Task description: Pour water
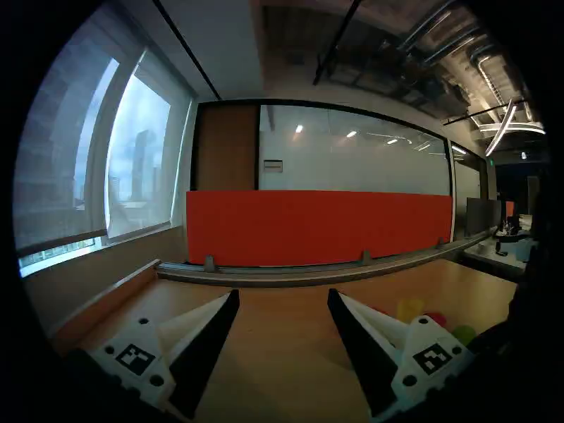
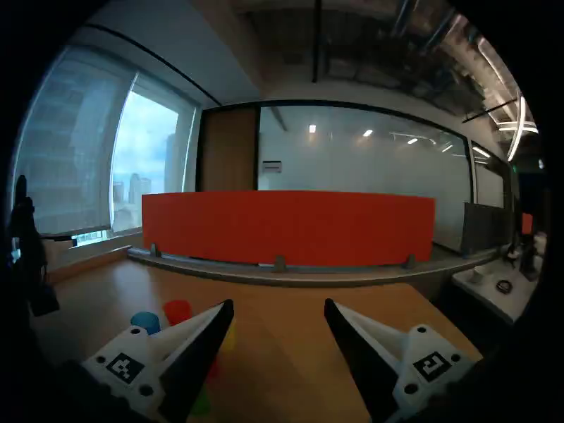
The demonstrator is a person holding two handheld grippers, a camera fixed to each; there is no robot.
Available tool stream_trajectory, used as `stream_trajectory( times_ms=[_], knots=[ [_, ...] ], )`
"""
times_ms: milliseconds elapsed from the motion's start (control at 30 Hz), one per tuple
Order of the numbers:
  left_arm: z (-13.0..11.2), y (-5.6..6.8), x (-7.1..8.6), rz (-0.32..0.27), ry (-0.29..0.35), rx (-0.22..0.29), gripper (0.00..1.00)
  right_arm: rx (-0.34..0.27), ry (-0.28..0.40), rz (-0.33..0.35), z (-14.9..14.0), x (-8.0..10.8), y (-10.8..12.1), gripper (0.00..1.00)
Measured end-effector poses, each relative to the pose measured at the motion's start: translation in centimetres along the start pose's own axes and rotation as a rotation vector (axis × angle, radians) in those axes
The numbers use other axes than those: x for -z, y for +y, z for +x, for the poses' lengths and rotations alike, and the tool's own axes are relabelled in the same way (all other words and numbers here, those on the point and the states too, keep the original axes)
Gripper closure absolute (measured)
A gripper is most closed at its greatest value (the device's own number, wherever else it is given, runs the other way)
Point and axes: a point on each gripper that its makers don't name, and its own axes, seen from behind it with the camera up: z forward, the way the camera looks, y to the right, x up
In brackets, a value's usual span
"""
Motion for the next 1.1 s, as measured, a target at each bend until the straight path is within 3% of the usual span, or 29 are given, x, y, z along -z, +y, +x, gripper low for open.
stream_trajectory(
  times_ms=[300, 500, 867, 1100],
  knots=[
    [5.7, 1.8, 0.0, -0.082, 0.035, 0.001, 0.07, 0.005, 0.002, 0.048, 4.3, -0.5, -0.6, 0.0],
    [7.0, 3.9, 0.4, -0.171, 0.019, 0.002, 0.07, 0.009, 0.003, 0.1, 5.4, -0.4, -1.6, 0.0],
    [6.6, 8.5, 1.0, -0.39, -0.022, 0.008, 0.07, 0.041, -0.005, 0.326, 5.3, 0.4, -6.2, 0.0],
    [7.0, 11.3, 1.7, -0.525, -0.026, 0.035, 0.07, 0.011, 0.004, 0.505, 6.2, 2.0, -9.9, 0.01]
  ],
)
